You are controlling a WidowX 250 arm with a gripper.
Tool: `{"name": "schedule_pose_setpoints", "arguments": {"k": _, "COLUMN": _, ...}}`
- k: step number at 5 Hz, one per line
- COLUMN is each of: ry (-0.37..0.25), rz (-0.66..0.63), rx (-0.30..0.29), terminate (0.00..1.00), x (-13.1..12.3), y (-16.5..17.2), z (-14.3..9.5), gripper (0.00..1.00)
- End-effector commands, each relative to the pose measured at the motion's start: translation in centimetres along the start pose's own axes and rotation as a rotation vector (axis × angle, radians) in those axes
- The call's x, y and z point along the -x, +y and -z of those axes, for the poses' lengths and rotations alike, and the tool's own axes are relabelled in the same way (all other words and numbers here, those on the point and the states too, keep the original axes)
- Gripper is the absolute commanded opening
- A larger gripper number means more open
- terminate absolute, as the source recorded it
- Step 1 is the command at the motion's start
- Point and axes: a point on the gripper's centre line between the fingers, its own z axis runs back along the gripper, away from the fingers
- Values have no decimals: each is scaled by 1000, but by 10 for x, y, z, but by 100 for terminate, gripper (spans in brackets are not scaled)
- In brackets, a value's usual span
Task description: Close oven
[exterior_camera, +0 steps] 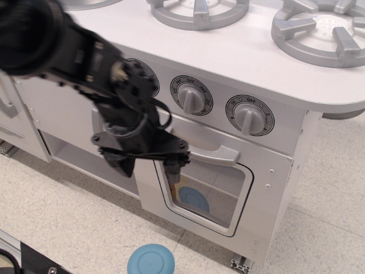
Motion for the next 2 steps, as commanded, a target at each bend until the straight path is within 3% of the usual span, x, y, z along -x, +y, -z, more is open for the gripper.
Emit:
{"name": "schedule_pose_setpoints", "arguments": {"k": 1, "ry": -18, "rz": 7, "rx": -14, "terminate": 0, "x": -7, "y": 6, "z": -28, "gripper": 100}}
{"name": "schedule_pose_setpoints", "arguments": {"k": 2, "ry": -18, "rz": 7, "rx": -14, "terminate": 100, "x": -7, "y": 6, "z": -28, "gripper": 100}}
